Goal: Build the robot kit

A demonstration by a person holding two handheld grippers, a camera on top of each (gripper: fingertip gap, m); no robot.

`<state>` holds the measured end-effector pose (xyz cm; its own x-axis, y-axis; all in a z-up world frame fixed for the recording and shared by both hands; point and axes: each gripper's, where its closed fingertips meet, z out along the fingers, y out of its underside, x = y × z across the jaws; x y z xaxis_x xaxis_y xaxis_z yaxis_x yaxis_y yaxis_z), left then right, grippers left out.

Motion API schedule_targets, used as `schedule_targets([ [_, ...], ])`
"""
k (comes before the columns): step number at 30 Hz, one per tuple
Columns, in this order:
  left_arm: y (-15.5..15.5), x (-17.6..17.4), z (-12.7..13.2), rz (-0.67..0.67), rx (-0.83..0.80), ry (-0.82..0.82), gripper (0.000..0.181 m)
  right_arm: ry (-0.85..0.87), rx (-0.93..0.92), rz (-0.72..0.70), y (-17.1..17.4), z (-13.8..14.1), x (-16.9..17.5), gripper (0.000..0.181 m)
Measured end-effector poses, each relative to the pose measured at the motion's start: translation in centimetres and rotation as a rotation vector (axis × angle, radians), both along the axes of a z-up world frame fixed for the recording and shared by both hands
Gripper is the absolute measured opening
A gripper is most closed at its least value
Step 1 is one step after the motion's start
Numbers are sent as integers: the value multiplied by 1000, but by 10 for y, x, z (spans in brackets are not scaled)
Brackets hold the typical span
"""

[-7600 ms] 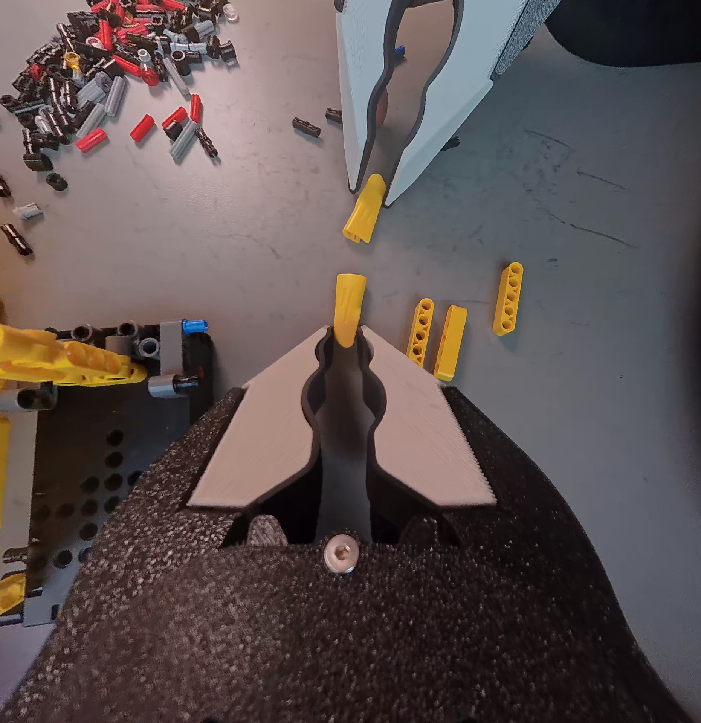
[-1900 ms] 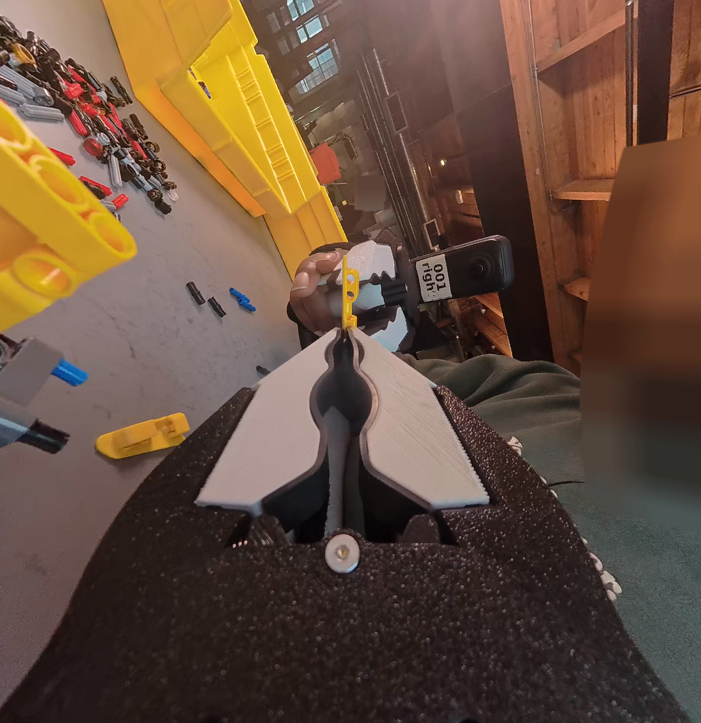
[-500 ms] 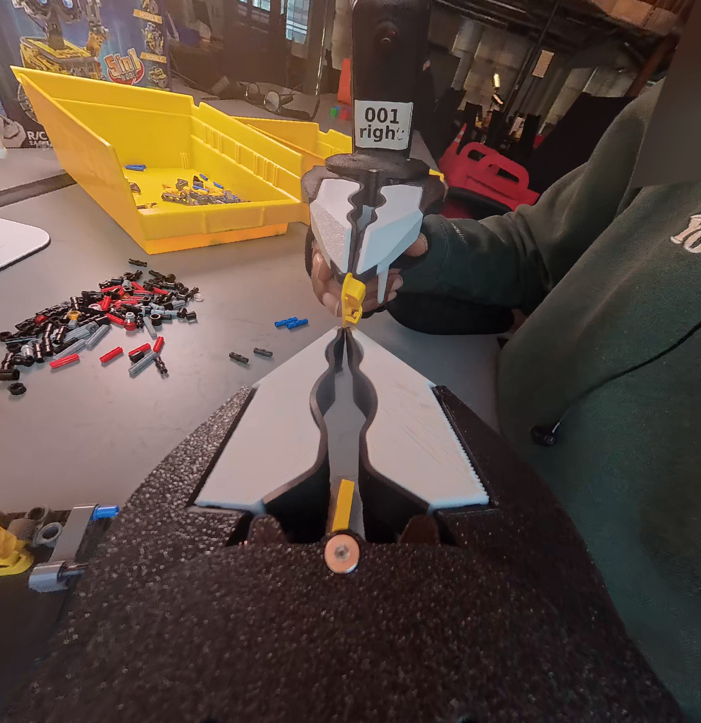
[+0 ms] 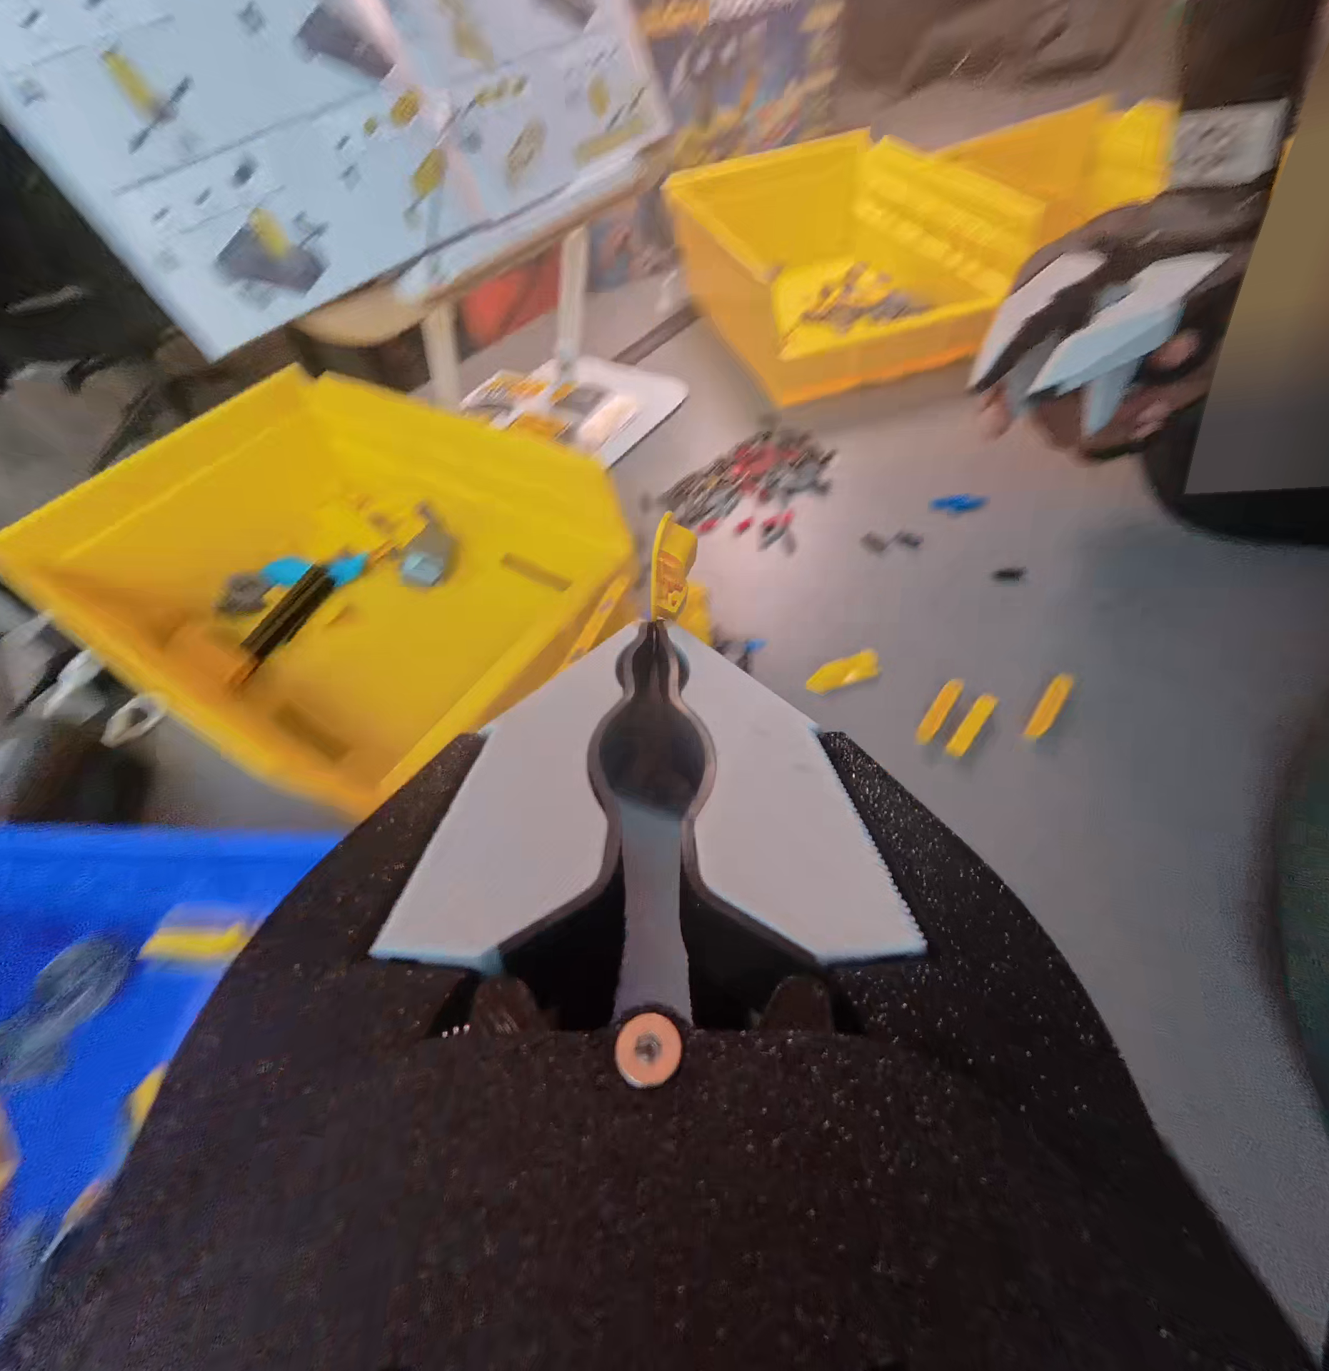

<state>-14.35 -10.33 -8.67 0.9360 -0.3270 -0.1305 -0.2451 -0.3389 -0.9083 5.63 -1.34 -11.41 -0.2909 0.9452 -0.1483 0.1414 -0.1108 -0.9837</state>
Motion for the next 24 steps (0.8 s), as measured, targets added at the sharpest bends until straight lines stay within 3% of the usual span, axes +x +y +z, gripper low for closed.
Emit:
schedule_targets([
  [3,-64,-96,-35,271,-330,218,0,-32,8,-74,14,-15,15,19],
  [5,-101,-122,-59,316,-529,263,0,-26,-24,-103,20,-18,19,19],
  [8,-124,-137,-85,302,-700,307,0,-28,-8,-114,22,-17,15,19],
  [13,-116,-143,-104,224,-811,333,2,-51,13,-103,18,-23,13,19],
  [16,-97,-157,-98,221,-790,241,15,-49,12,-117,21,-24,15,19],
  [20,-58,-214,-84,373,-735,142,16,-44,-1,-125,24,-23,15,19],
  [24,-33,-273,-107,534,-829,138,20,-60,9,-120,23,-27,14,19],
])
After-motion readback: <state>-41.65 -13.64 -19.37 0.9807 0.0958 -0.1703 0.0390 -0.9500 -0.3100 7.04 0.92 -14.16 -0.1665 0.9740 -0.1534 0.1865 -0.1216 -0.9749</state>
